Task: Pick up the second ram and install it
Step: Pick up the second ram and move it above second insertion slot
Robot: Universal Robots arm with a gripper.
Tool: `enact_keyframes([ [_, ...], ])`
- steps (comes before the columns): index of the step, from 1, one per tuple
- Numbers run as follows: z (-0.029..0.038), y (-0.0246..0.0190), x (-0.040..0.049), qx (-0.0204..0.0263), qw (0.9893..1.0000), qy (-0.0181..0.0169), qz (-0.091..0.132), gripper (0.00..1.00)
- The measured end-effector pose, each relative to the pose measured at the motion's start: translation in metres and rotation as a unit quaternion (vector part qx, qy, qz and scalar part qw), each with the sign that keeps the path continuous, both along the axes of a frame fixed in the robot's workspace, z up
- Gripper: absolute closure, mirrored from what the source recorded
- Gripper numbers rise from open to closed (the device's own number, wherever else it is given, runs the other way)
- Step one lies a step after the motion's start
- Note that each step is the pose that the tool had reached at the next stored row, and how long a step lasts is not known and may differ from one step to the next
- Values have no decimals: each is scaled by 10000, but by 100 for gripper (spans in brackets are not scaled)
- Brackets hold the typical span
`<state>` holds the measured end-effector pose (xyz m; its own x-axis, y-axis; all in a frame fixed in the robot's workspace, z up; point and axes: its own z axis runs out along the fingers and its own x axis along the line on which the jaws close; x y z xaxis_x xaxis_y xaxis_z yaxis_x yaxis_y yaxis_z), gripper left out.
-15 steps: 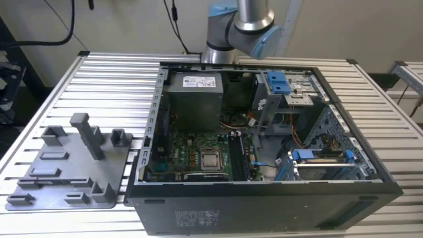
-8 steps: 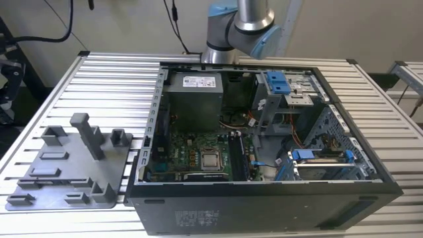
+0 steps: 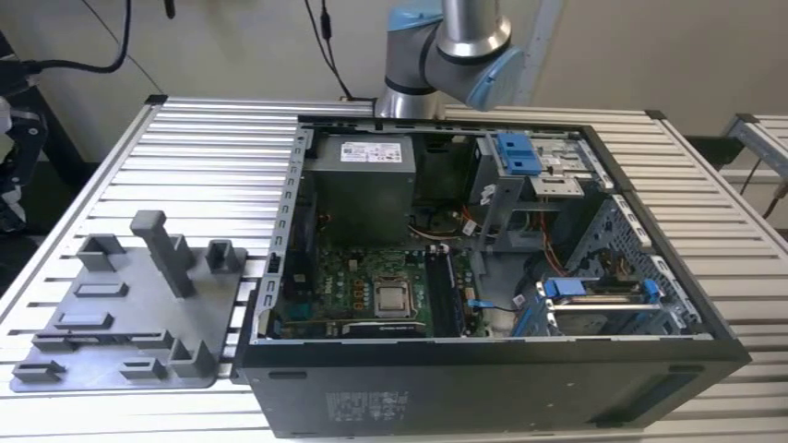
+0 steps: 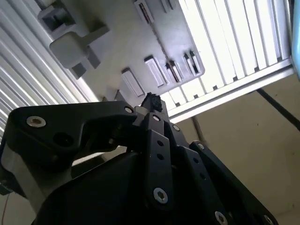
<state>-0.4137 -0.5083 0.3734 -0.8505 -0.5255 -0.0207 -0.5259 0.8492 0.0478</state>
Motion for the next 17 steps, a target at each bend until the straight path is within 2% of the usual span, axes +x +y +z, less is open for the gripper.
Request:
enact_keyframes([
  [4, -8, 0, 0, 1, 9993, -3, 362, 89],
  [8, -15, 0, 0, 0, 9974, -3, 721, 89],
  [11, -24, 0, 0, 0, 9950, -4, 999, 89],
  [13, -25, -1, 1, -1, 9930, -14, 1178, 89],
  [17, -32, 0, 0, -4, 9881, -44, 1536, 89],
])
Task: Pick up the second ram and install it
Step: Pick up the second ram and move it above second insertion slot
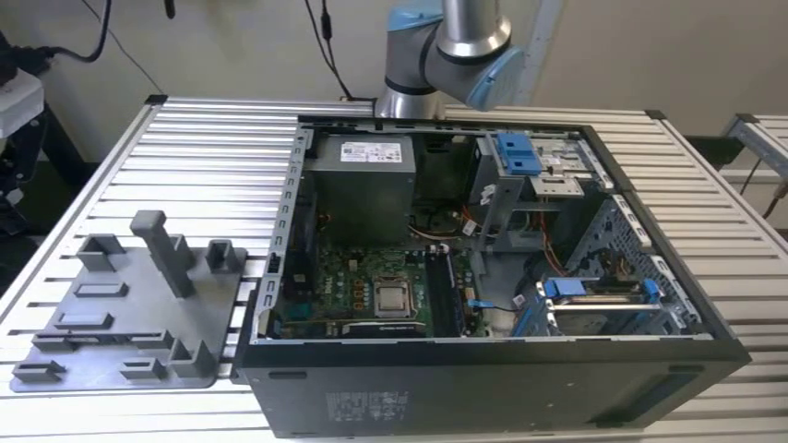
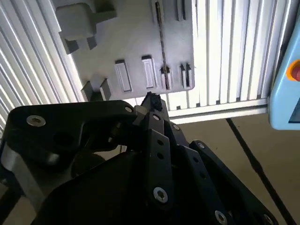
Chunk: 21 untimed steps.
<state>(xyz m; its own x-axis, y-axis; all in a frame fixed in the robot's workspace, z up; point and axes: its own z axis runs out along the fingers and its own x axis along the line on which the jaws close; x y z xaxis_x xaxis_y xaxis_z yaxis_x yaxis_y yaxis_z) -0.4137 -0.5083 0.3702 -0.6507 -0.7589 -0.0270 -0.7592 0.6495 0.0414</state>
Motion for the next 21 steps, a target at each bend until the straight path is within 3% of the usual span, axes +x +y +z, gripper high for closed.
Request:
enact_keyframes([
  [5, -5, 0, 0, 0, 9990, -54, 455, 89],
  [10, -12, 0, 0, 0, 9958, -111, 909, 89],
  [15, -37, 1, -1, 4, 9907, -118, 1357, 89],
  [21, -59, 0, 0, 11, 9819, -118, 1892, 89],
])
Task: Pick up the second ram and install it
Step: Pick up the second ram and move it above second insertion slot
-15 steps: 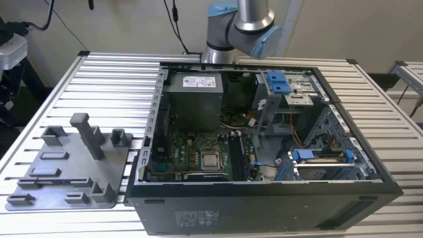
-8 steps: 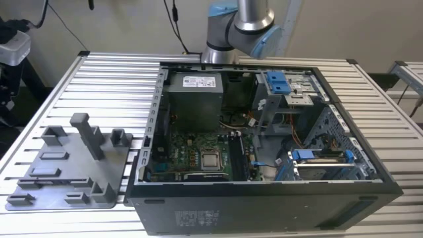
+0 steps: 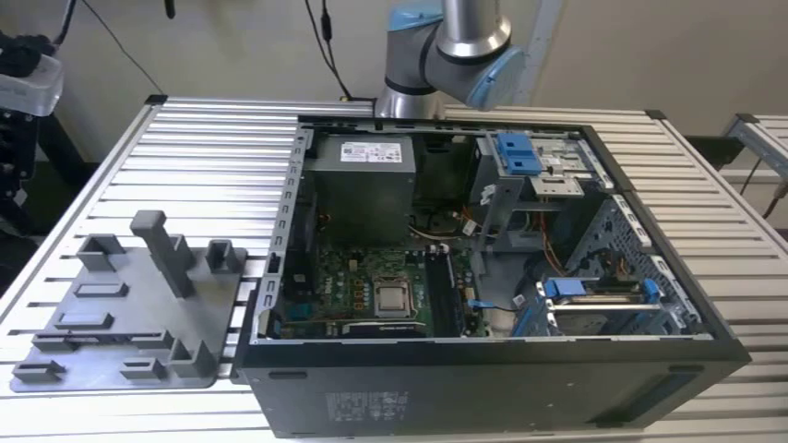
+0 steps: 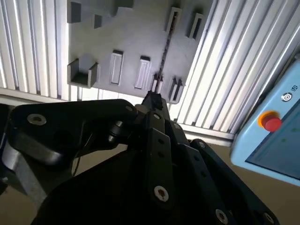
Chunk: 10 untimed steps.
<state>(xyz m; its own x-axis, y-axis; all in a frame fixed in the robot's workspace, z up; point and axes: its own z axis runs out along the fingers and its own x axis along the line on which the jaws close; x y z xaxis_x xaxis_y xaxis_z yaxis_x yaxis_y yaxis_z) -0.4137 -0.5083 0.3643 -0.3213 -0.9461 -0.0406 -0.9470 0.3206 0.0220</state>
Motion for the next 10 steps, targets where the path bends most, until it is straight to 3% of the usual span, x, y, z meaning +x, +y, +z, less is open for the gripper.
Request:
enact_keyframes([
  [5, -31, 0, 0, -1, 9992, 0, 409, 89],
  [10, -60, 0, 2, 0, 9973, 0, 739, 89],
])
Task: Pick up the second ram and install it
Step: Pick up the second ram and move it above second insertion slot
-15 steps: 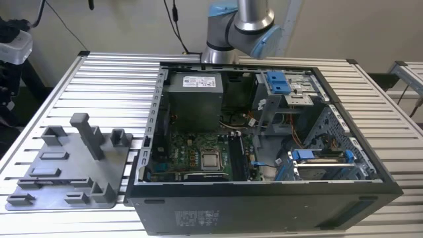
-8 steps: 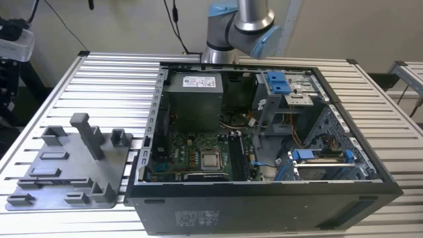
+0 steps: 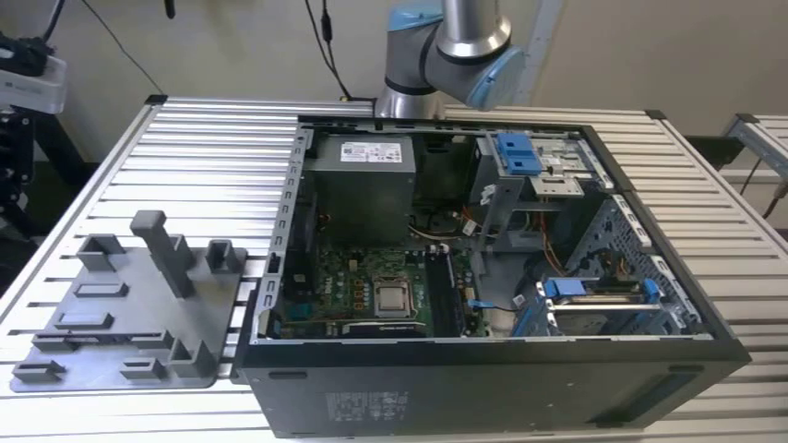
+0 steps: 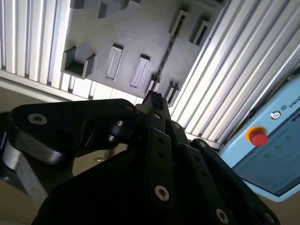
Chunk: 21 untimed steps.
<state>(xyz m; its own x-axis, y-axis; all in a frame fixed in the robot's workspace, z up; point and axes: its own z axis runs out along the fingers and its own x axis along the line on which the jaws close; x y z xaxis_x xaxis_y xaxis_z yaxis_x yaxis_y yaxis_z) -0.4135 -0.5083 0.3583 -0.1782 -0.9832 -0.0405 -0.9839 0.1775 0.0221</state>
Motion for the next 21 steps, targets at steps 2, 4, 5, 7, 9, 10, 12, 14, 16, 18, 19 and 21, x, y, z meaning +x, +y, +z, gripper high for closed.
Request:
enact_keyframes([
  [2, -11, 0, 3, 0, 9999, 0, 128, 89],
  [4, -22, -1, 7, 1, 9997, -1, 251, 89],
  [5, -27, -1, 9, 1, 9995, -1, 310, 89],
  [7, -37, -2, 15, 1, 9991, -1, 422, 89],
  [9, -46, -3, 21, 0, 9986, 0, 524, 89],
  [10, -47, -6, 23, 0, 9984, 0, 567, 89],
  [12, -46, -8, 24, 0, 9982, 1, 594, 89],
  [14, -47, -8, 25, 0, 9982, 0, 597, 89],
  [16, -47, -8, 25, 0, 9982, 0, 597, 89],
  [18, -48, -8, 25, 1, 9982, 0, 597, 89],
  [19, -47, -8, 25, 1, 9982, 0, 597, 89],
  [21, -47, -8, 25, 0, 9982, 0, 597, 89],
])
